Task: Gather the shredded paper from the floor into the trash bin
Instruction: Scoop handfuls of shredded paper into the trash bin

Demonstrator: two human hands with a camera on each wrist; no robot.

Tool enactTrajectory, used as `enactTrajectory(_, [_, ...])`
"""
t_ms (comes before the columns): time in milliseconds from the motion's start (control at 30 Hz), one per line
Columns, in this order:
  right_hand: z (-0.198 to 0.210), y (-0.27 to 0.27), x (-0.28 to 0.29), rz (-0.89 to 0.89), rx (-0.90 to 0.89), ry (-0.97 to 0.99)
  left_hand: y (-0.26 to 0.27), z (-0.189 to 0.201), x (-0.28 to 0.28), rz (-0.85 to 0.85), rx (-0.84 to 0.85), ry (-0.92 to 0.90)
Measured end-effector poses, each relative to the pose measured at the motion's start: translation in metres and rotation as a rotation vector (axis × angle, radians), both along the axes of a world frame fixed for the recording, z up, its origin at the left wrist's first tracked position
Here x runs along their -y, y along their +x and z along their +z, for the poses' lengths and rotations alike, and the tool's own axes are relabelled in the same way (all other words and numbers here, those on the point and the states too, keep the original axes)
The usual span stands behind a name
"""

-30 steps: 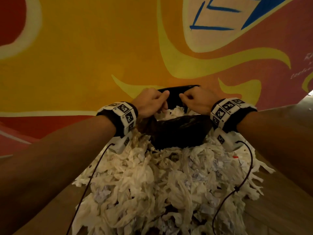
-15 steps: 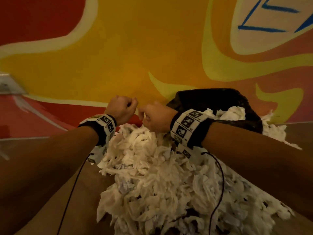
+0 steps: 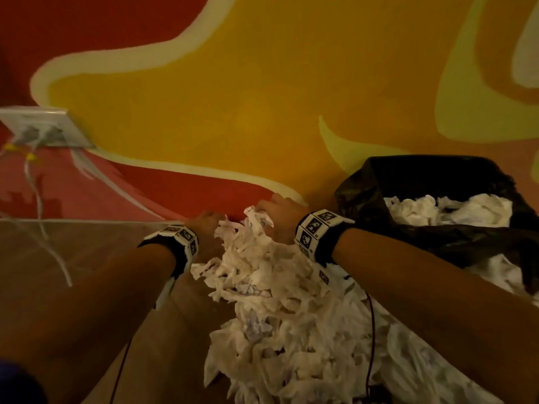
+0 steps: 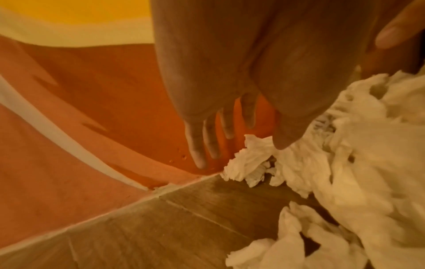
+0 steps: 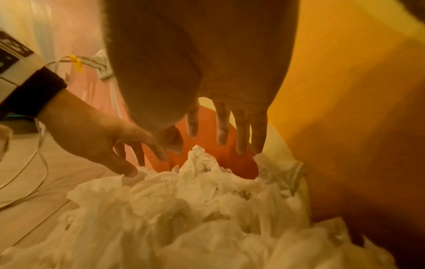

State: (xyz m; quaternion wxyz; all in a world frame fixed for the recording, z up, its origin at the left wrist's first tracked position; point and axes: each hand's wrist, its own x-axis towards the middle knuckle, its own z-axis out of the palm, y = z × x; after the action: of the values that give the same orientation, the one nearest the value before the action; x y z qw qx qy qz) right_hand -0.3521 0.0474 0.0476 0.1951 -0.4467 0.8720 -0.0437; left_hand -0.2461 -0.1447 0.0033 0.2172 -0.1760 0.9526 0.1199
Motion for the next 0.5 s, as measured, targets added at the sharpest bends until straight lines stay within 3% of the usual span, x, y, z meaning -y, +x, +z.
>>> enactTrajectory(133, [-0.017,0.001,0.013,0.001,0.054,0.040,-0.006,-0.011,0.001,0.008,0.011,0.111])
enactTrajectory(300, [-0.033,0.003,0.016,0.027,0.047,0.164,-0.012,-0.025,-0.005,-0.040,0.113,0.126])
enactTrajectory(400, [-0.032,0.002,0.013,0.021,0.001,0.116,-0.013,-0.028,-0.015,-0.089,0.086,0.141])
enactTrajectory(500, [-0.029,0.001,0.014,-0.043,-0.024,0.027,-0.010,-0.026,-0.021,-0.114,-0.011,0.013])
